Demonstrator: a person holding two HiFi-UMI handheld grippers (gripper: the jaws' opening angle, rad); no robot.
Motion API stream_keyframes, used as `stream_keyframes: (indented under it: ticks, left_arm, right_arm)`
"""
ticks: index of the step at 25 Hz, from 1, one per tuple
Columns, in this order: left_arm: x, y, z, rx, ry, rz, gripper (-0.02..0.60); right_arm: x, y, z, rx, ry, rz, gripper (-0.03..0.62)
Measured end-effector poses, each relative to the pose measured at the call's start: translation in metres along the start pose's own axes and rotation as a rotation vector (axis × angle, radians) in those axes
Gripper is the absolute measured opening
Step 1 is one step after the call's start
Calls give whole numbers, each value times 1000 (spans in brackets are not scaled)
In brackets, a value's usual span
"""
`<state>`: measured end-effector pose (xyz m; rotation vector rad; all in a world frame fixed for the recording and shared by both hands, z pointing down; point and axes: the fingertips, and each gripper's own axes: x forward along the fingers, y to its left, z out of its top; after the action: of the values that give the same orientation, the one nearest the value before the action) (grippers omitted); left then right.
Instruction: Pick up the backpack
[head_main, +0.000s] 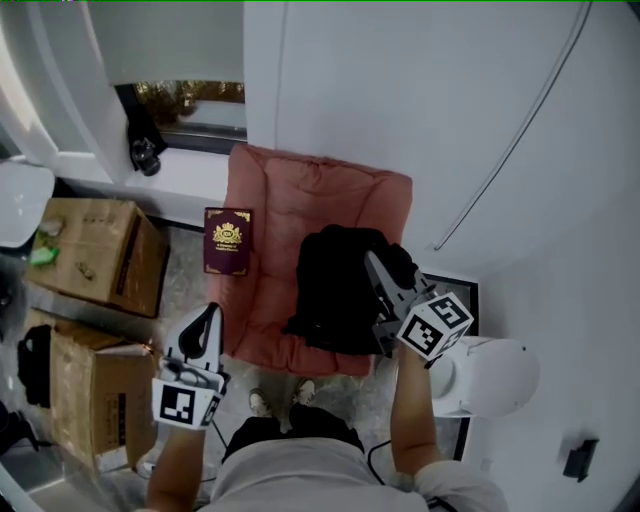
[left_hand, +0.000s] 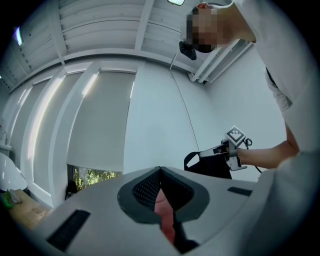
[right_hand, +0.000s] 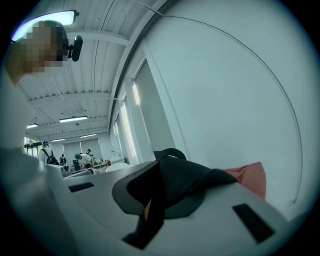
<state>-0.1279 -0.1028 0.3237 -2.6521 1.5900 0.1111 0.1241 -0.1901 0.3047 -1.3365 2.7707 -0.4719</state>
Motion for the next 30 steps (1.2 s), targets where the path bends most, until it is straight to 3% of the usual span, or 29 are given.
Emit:
stream_keyframes:
  ticks: [5,12,18,30]
  left_arm:
    - [-1,3,13,-12,-17,10,17]
    - [-8,13,33,50,-61,38,17]
    - [-14,21,42,55,-77,71,17]
    - [-28,39,60,51,-115,139,17]
  right_arm:
    - [-37,-9,25,-34,-34,-68,34]
    - [-87,-17,62,-79,-83,-147,32]
    - [-134,-30,82,-94,-139,-244,32]
    - [-199,-23,91,-165,-152,-412,32]
